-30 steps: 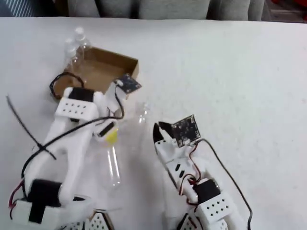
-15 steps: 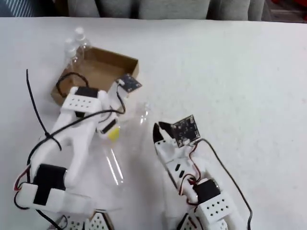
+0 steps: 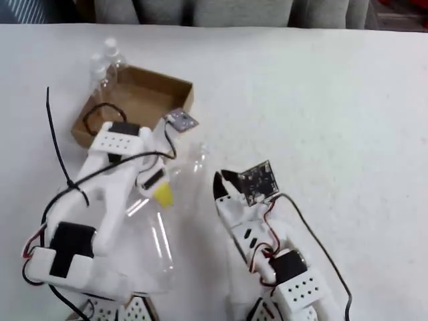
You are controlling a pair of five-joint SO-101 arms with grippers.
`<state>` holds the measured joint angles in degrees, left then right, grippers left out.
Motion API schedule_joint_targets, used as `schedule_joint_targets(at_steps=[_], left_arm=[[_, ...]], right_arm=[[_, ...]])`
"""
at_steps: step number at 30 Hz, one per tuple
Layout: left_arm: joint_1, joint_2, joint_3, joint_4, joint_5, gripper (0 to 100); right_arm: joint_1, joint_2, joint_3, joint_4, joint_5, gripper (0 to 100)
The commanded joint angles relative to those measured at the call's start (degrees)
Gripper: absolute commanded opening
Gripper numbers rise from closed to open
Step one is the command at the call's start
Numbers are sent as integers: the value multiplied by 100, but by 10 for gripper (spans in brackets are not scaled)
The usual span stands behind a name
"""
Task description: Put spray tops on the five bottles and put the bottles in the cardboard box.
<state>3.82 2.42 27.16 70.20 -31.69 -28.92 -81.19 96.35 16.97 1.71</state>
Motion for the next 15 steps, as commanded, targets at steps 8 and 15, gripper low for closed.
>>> schedule_joint_targets(at_steps=[8, 15], left_arm=[[48, -57, 176, 9, 0, 124], [-4, -75, 105, 484, -914, 24]], right_arm=[[4, -48, 44, -31, 70, 16], [4, -48, 44, -31, 70, 16]])
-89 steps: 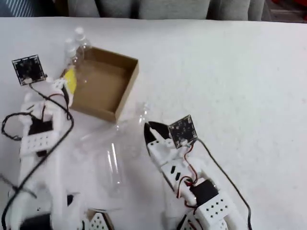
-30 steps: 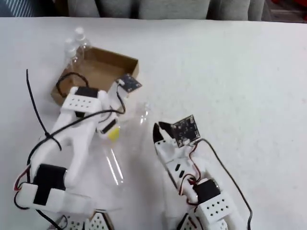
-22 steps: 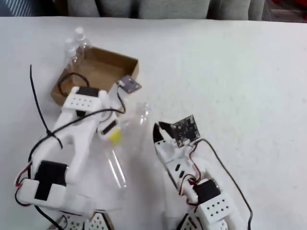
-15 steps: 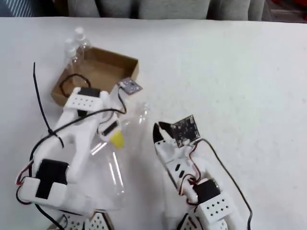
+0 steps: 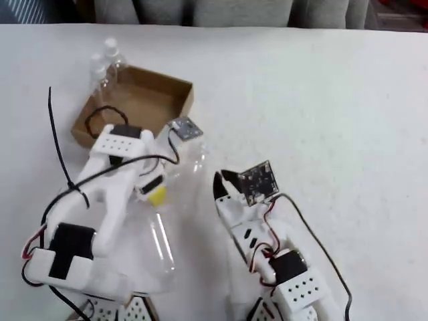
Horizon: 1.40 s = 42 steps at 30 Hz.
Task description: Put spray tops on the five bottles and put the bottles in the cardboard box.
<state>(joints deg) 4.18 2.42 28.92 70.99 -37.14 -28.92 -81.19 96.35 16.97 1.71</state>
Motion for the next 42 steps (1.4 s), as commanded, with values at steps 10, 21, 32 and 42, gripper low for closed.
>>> schedule_joint_targets(at_steps=[10, 21, 32, 42], left_arm=[[-910, -75, -941, 1371, -571, 23], [-1481, -84, -1266, 1398, -941, 73], [-822, -84, -2127, 1996, -53, 260], [-295, -22, -1785, 1248, 378, 338]], right_arm=[[4, -48, 53, -31, 70, 16], [-4, -48, 53, -31, 70, 16], [-4, -48, 53, -31, 70, 16], [4, -48, 53, -31, 70, 16]])
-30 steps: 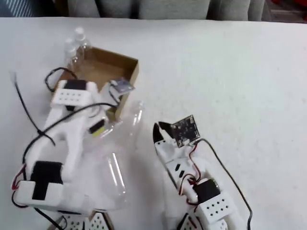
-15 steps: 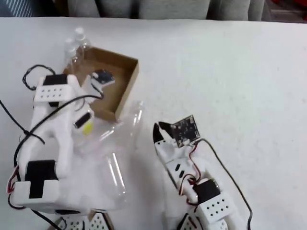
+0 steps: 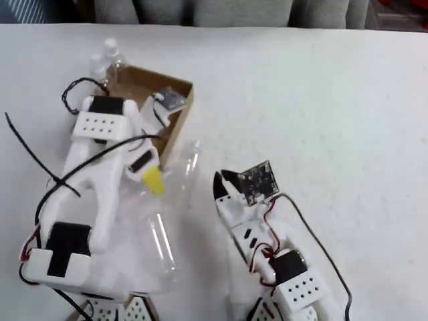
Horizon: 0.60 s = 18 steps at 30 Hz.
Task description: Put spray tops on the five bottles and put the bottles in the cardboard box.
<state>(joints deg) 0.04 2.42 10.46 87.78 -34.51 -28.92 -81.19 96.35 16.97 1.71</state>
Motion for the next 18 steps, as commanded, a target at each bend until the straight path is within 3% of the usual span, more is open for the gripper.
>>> schedule_joint_targets(at_steps=[1, 6, 18], left_arm=[[119, -13, 202, -651, 114, 334], [119, -13, 914, -1574, 114, 332], [207, 919, 651, -1916, 114, 332]], right_arm=[[4, -48, 53, -31, 70, 16], [4, -48, 53, -31, 70, 16], [4, -48, 53, -31, 70, 16]])
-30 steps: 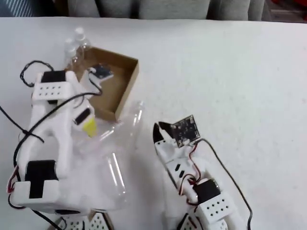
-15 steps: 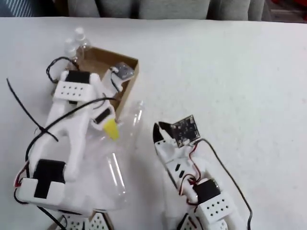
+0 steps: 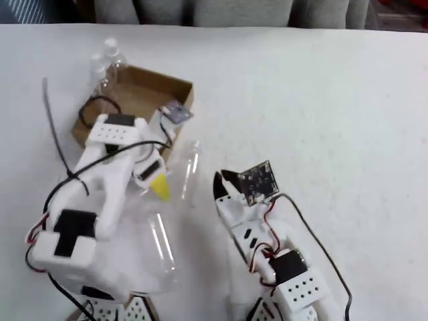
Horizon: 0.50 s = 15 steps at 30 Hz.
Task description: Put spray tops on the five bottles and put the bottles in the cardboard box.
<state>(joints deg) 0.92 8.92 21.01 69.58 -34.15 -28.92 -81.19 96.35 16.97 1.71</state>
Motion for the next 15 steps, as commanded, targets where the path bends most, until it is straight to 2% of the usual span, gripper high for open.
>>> schedule_joint_targets(at_steps=[1, 7, 11, 15], left_arm=[[119, 321, -466, -79, 88, 332], [259, 356, -484, -97, 97, 332], [435, 409, -475, -97, 598, 330], [690, 400, -158, -149, 721, 245]], right_arm=[[4, -48, 53, -31, 70, 16], [4, -48, 53, -31, 70, 16], [4, -48, 53, -22, 70, 16], [13, -48, 53, -22, 70, 16]])
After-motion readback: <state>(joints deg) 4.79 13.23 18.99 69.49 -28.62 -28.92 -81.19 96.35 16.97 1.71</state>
